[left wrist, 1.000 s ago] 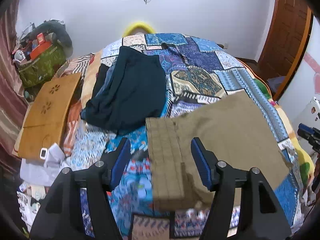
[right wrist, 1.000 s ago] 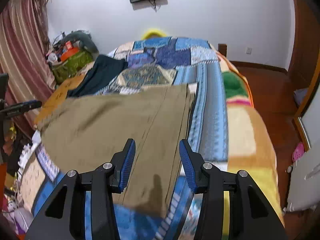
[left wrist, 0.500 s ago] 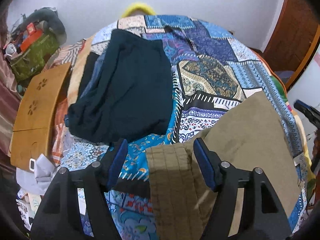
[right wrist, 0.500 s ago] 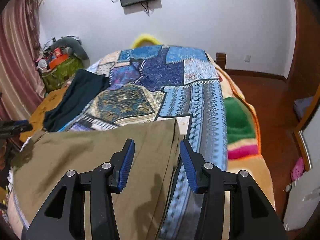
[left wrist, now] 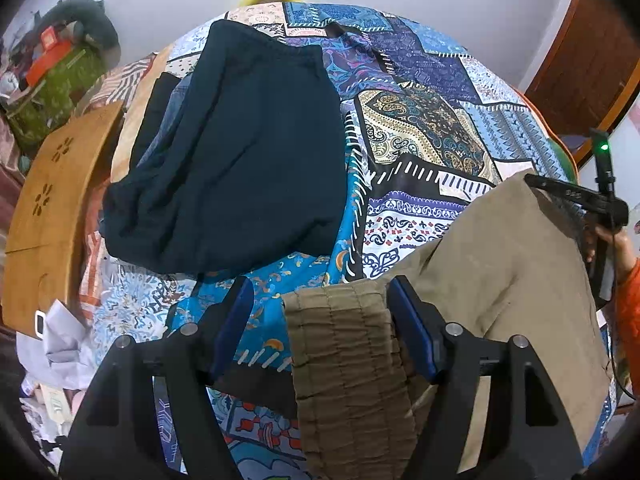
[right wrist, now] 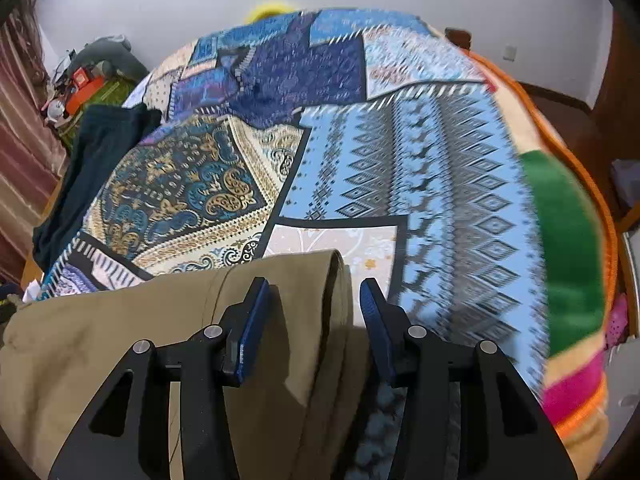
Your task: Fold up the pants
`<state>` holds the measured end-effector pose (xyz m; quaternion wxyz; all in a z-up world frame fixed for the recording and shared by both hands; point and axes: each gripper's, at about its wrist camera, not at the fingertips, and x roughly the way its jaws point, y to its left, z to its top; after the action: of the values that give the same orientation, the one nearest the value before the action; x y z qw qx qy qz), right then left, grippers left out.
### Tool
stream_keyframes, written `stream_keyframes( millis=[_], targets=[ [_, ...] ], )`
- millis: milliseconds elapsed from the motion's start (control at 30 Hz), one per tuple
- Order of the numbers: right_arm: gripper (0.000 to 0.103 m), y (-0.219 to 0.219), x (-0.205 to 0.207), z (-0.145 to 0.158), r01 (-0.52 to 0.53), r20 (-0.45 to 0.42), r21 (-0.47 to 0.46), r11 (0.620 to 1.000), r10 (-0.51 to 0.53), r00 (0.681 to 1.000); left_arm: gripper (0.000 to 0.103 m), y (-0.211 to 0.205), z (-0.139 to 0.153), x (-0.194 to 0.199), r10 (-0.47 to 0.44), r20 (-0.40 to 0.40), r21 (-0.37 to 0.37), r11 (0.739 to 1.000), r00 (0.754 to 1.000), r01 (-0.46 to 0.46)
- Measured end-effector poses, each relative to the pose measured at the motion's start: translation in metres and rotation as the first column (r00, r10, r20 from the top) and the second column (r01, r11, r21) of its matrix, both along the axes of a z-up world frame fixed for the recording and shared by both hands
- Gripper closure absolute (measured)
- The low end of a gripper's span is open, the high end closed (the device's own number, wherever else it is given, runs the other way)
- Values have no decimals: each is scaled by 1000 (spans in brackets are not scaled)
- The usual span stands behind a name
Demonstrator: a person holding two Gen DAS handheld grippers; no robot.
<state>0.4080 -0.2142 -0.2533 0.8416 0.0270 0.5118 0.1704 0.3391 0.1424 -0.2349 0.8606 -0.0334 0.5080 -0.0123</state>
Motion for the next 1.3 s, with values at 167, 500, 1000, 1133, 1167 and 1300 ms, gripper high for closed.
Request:
stream_keyframes(
  millis=[167, 500, 1000, 1133, 1167, 1300],
  targets=[
    [94, 5, 0, -6, -24, -3, -45, 999, 24, 1000, 48, 0, -3, -4, 11, 17, -22, 1000, 1000, -10],
    [95, 12, 0, -10, -21, 5, -122, 992, 22, 1000, 53, -3, -1, -13, 92, 70, 63, 993, 993, -96],
    [69, 38, -57, 94, -137, 157, -12, 991, 137, 978, 18, -26, 71, -38, -16, 173, 30, 999, 985, 11],
    [62, 64, -83, 114, -225, 197, 26, 974, 215, 957, 17, -35, 78, -36, -28, 169, -5, 1000, 985, 30],
    [58, 69, -90, 117, -245, 203, 36, 969, 233, 951, 15, -37, 77, -35, -31, 159, -12, 999, 987, 34],
    [46, 96, -107, 117, -314, 195, 96, 945, 291, 937, 13, -47, 65, -32, -52, 112, -23, 998, 992, 54]
  ],
)
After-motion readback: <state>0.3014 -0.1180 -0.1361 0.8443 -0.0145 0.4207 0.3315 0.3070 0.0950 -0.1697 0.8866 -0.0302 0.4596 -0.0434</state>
